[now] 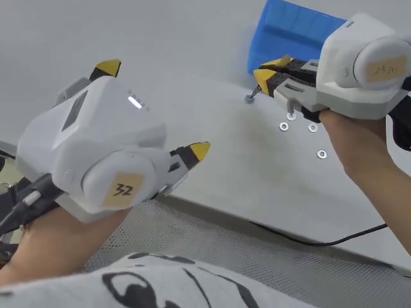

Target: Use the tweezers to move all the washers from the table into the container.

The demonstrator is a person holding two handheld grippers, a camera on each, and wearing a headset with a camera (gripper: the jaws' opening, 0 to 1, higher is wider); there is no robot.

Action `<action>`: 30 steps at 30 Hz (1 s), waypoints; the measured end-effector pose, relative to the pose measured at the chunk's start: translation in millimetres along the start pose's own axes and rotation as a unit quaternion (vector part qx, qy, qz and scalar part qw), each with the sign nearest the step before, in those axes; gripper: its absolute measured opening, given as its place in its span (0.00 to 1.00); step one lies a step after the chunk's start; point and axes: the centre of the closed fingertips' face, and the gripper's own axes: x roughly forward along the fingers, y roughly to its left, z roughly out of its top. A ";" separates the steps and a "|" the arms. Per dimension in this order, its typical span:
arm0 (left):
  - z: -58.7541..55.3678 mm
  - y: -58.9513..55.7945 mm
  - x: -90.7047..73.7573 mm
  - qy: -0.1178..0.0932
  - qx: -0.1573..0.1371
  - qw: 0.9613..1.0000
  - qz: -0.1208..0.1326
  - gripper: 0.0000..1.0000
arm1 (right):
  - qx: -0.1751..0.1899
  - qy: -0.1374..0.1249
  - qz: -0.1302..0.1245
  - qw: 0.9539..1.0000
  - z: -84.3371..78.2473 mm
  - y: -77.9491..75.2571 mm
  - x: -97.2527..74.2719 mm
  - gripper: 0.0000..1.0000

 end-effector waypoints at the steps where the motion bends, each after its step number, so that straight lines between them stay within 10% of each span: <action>1: 0.0 0.0 0.0 0.000 0.000 1.000 0.000 0.90 | -0.003 0.011 -0.003 1.000 -3.9 -3.1 1.5 0.03; 18: -1.8 -1.0 0.7 0.006 0.004 1.000 -0.001 0.91 | -0.012 0.017 0.007 1.000 3.6 1.7 1.1 0.01; 30: -4.1 -2.8 1.7 0.011 0.004 1.000 -0.006 0.94 | 0.004 -0.014 0.011 1.000 46.8 -4.2 -25.8 0.01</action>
